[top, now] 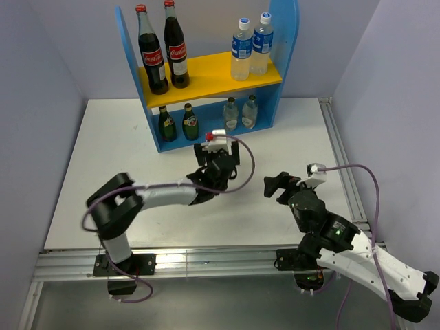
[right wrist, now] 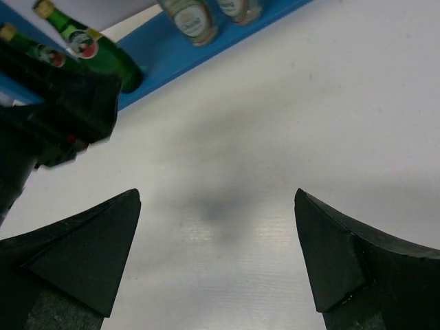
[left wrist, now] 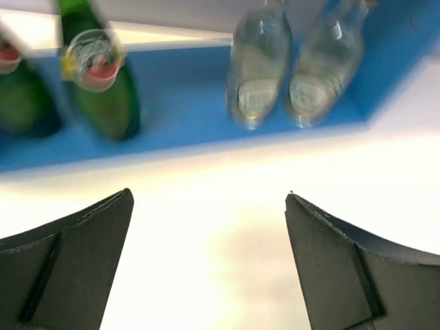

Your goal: Place and organize the beverage onto the shelf

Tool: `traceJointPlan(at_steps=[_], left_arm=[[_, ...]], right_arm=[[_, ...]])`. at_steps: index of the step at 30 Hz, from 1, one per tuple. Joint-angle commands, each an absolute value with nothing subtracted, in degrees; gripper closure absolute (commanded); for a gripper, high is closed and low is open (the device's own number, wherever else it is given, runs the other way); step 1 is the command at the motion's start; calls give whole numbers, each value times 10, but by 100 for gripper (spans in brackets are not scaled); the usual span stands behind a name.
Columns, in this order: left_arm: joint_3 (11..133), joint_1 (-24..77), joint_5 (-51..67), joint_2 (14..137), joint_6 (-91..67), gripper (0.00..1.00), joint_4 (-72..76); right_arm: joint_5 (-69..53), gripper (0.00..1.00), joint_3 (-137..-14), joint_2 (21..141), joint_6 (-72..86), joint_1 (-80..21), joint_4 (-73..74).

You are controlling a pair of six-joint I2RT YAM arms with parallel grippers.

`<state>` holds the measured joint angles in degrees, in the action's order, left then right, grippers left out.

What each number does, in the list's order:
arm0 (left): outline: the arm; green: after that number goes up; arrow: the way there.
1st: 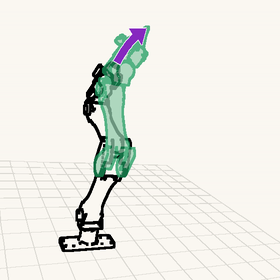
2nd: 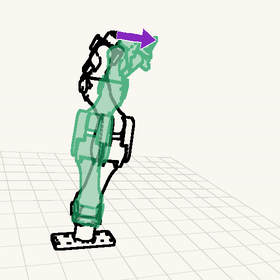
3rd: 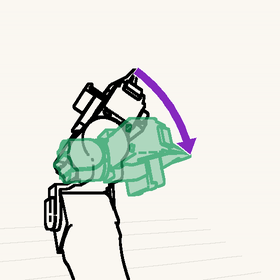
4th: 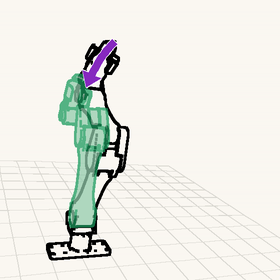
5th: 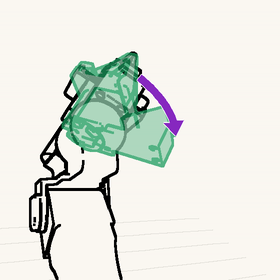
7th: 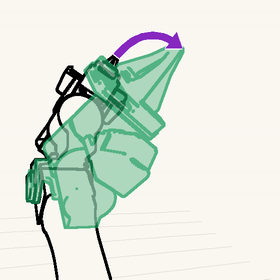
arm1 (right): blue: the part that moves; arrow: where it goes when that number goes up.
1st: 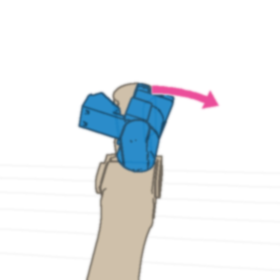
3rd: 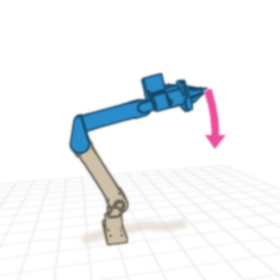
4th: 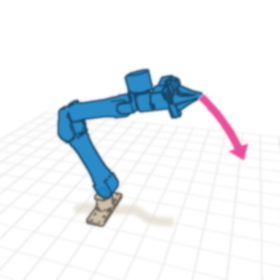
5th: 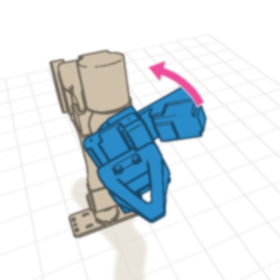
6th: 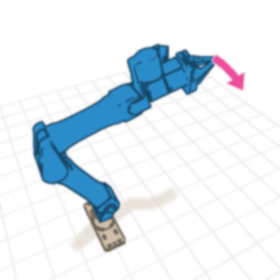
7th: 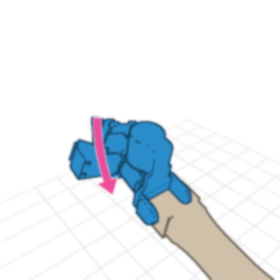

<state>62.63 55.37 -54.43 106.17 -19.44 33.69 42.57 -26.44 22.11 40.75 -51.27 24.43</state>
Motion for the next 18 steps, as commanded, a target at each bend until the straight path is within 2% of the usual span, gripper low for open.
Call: traceJointPlan(at_steps=[1,3,4,8,11,14,18], left_arm=[[603,620,-649,911,-366,1,17],[629,655,-639,830,-457,1,-136],[643,671,-638,806,-532,1,-281],[713,721,-663,716,-626,1,-519],[785,757,-669,672,-666,2,-640],[836,794,-658,633,-659,2,-675],[866,803,-635,570,-596,2,-629]], right_arm=[[361,0,-336,220,330,-519,231],[306,0,-382,228,314,-518,220],[302,0,-407,243,307,-519,230],[319,0,-544,287,275,-519,285],[300,0,-634,302,237,-519,295],[290,0,-707,316,220,-519,323],[287,0,-749,311,211,-519,344]])
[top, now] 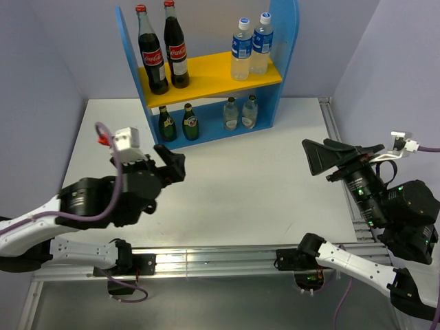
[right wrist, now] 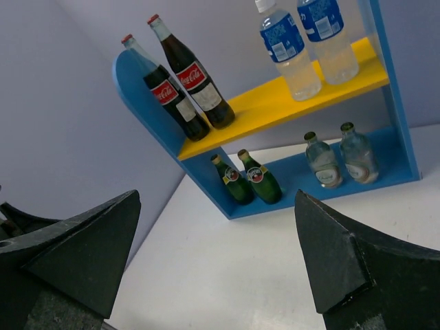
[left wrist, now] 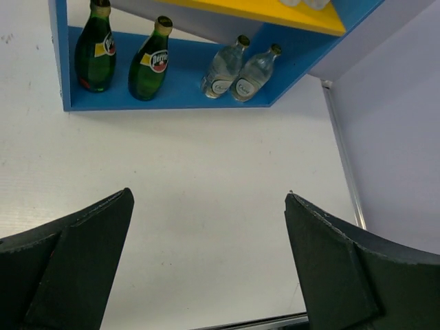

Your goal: Place and organize the beverage onto the shelf

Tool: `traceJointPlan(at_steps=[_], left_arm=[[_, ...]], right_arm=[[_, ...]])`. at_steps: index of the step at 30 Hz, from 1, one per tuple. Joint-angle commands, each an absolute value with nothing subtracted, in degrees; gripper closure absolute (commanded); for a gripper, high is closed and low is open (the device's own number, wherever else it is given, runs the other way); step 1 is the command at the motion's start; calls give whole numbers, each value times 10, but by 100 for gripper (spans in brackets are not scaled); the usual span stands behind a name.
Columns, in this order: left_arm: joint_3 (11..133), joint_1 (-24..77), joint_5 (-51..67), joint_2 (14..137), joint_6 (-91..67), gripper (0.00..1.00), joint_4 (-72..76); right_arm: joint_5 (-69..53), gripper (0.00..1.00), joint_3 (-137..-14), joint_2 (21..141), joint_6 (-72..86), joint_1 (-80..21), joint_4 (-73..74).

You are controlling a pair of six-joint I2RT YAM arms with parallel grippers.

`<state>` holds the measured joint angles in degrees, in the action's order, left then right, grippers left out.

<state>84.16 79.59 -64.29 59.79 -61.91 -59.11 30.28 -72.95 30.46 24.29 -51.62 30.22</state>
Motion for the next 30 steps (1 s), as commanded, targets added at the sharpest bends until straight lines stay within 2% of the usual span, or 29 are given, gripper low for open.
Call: traceJointPlan(at_steps=[1,7,19,30], left_arm=[[865,804,-632,557,-562,2,-613],[837,804,-602,483,-433,1,-463],[860,804,-652,497,-389,1,-445],[814,804,-655,463,-346,1,-375]], right_arm=[[287,0,-749,304,210,-519,343],[293,0,-753,295,210,-519,356],[298,0,-751,303,207,-519,353],[305,0,-733,314,205,-519,338]])
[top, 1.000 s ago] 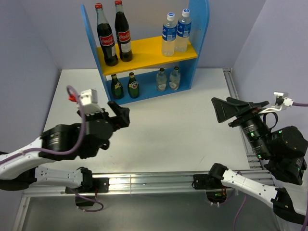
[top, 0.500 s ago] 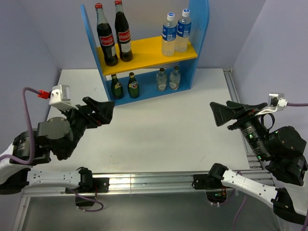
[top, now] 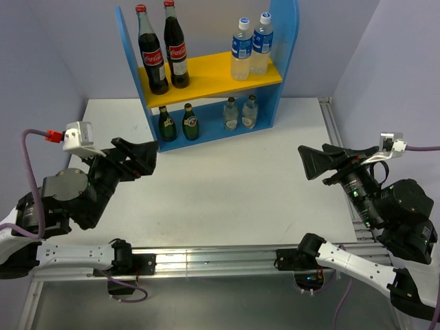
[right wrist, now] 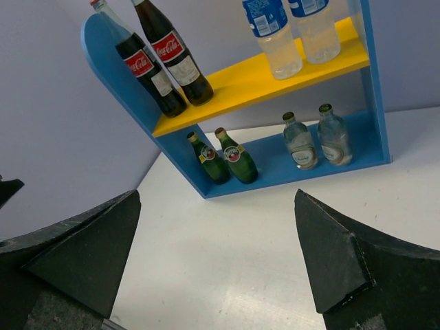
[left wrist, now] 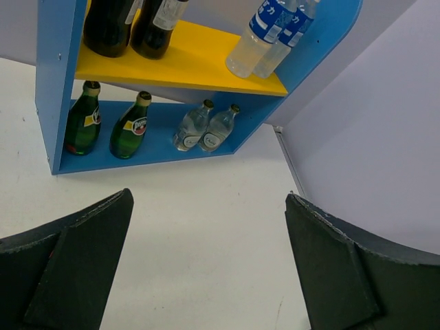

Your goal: Place and organize the beverage onto the shelf

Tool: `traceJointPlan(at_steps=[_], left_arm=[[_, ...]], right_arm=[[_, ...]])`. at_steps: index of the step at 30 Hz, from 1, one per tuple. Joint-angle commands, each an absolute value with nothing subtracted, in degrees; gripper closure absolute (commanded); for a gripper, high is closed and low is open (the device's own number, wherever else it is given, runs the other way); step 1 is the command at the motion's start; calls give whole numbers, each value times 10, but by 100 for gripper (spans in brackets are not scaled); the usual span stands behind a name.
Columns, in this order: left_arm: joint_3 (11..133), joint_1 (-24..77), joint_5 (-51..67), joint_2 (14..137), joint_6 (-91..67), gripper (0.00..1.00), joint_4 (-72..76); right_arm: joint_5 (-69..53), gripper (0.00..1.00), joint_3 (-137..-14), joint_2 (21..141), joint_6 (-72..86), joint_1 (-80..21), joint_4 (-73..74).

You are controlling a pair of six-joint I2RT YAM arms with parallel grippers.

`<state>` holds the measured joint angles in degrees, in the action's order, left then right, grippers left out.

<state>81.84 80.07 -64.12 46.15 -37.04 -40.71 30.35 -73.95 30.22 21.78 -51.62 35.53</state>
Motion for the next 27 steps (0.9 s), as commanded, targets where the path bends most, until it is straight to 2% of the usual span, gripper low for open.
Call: traceJointPlan(at_steps=[1,27], left_arm=[[813,804,-658,466,-345,1,-375],[783,804,-693,477,-294,1,-319]], right_arm=[[307,0,-732,313,204,-519,337],[305,0,-712,316,185,-519,295]])
